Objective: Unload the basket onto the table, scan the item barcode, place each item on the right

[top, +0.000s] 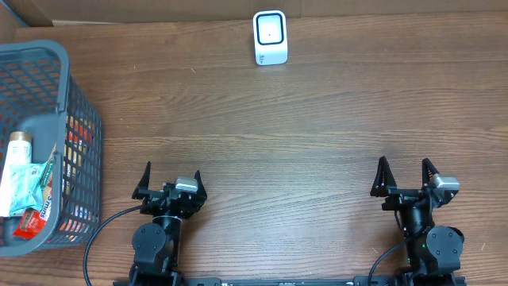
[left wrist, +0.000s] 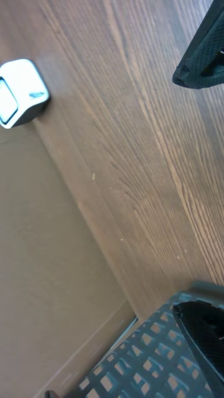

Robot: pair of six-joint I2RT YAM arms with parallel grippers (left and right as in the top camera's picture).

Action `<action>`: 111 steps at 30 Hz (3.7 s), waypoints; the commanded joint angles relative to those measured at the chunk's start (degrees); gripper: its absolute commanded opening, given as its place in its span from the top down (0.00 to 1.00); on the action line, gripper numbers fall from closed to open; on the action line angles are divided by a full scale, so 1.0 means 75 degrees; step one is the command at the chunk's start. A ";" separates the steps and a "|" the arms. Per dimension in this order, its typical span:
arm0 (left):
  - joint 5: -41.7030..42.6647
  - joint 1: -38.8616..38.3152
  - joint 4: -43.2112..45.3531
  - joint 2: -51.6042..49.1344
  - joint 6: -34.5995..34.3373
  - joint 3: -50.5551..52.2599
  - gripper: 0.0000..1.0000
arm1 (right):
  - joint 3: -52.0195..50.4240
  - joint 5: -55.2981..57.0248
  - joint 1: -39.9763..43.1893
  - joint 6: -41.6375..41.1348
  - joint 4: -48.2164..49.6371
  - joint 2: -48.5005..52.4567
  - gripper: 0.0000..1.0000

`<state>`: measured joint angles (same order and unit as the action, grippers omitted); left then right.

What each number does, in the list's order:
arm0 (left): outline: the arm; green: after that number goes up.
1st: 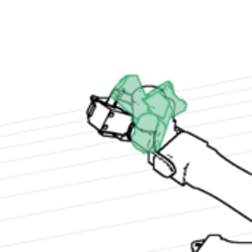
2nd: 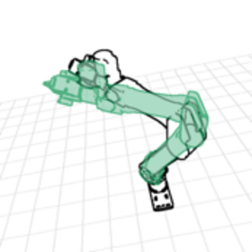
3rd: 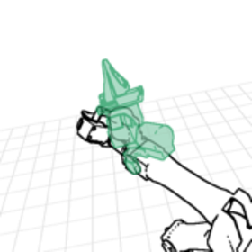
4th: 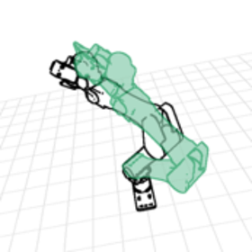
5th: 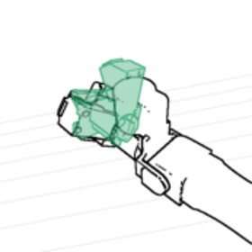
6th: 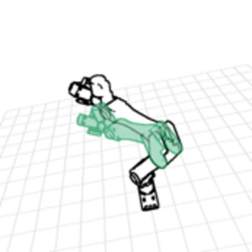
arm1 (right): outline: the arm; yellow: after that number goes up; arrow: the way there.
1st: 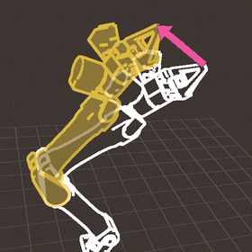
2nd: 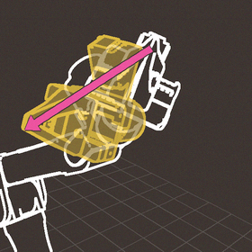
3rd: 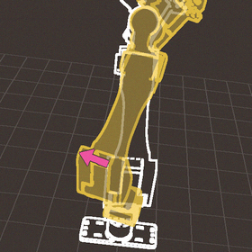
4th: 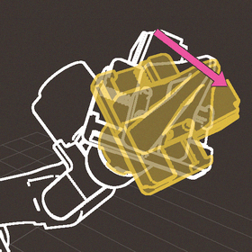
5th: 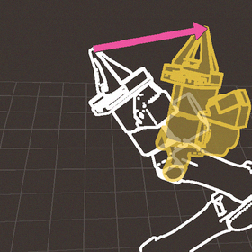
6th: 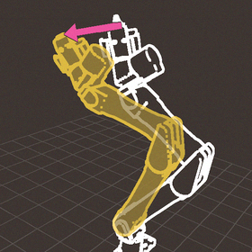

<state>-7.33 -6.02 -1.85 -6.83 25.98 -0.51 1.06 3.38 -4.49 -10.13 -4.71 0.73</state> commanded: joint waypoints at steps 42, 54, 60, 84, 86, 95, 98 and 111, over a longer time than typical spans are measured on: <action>0.3022 -0.0047 -0.9329 -0.8043 -0.1918 -1.6075 0.00 | 0.0318 0.0548 0.0006 0.0204 -0.0851 -0.0076 0.00; 0.3727 -0.0044 -1.1205 -0.9500 -0.2288 -1.6646 0.10 | 0.0318 0.0548 0.0006 0.0204 -0.0851 -0.0076 0.00; 0.0434 0.0495 -1.1138 -0.9871 -0.4683 -1.6833 0.00 | 0.0318 0.0548 0.0006 0.0204 -0.0851 -0.0076 0.00; 0.0329 0.6892 -1.0494 -1.1806 -0.5391 -1.4994 0.00 | 0.0318 0.0548 0.0006 0.0204 -0.0851 -0.0076 0.00; 0.0373 0.6898 -1.0156 -1.1806 -0.5208 -1.4475 0.00 | 0.0318 0.0548 0.0006 0.0204 -0.0851 -0.0076 0.00; 0.0799 0.6895 -0.8507 -1.1806 -0.4660 -1.2671 0.00 | 0.0318 0.0548 0.0006 0.0204 -0.0851 -0.0076 0.00; 0.0813 0.6892 -0.7892 -1.1806 -0.4663 -1.2068 0.00 | 0.0318 0.0548 0.0006 0.0204 -0.0851 -0.0076 0.00; 0.0708 0.6895 -0.6394 -1.1820 -0.3544 -1.1083 0.00 | 0.0318 0.0548 0.0006 0.0204 -0.0851 -0.0076 0.00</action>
<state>-2.17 45.50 -50.94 -95.50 -4.01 -84.27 2.24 6.42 -4.49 -8.93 -10.44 0.73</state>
